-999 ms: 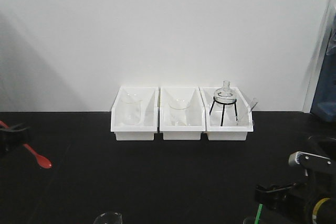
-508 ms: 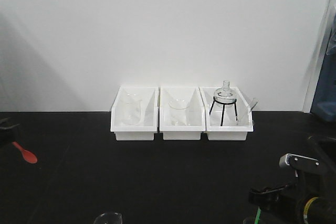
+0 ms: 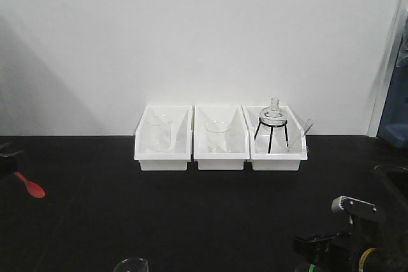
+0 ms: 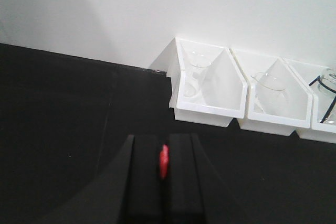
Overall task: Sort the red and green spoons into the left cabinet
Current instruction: 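Grasp the green spoon in the other beaker with the right gripper and lift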
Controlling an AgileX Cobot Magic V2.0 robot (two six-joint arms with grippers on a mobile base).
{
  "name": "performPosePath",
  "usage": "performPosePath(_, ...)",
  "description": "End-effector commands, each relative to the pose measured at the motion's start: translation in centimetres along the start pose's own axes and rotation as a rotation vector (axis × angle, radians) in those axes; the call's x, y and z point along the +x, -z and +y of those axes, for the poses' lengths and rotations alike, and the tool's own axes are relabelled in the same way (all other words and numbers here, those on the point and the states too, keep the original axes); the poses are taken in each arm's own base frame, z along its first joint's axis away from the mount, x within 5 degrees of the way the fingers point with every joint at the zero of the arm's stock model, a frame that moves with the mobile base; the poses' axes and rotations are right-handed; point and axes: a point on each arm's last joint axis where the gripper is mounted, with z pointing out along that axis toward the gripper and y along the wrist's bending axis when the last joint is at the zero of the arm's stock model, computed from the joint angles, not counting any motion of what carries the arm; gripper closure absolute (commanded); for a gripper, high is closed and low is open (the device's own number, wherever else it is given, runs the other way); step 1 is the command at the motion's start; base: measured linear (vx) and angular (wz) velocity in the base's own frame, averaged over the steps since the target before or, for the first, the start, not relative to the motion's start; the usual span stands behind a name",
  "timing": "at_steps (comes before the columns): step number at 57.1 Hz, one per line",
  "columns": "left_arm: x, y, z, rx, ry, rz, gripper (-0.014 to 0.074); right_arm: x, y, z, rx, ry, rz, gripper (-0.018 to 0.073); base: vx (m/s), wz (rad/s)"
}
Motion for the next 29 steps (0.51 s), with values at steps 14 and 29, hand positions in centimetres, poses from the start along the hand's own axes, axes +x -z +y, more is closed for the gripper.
performPosePath(14,-1.43,0.77,-0.61,0.030,0.051,-0.051,0.0597,-2.69,0.90,1.65,-0.116,0.104,-0.163,0.0377,0.00,0.00)
performPosePath(29,-1.44,0.76,-0.55,0.023,0.051,-0.052,0.0597,-2.84,1.04,1.82,-0.127,0.116,-0.173,0.0574,0.00,0.00)
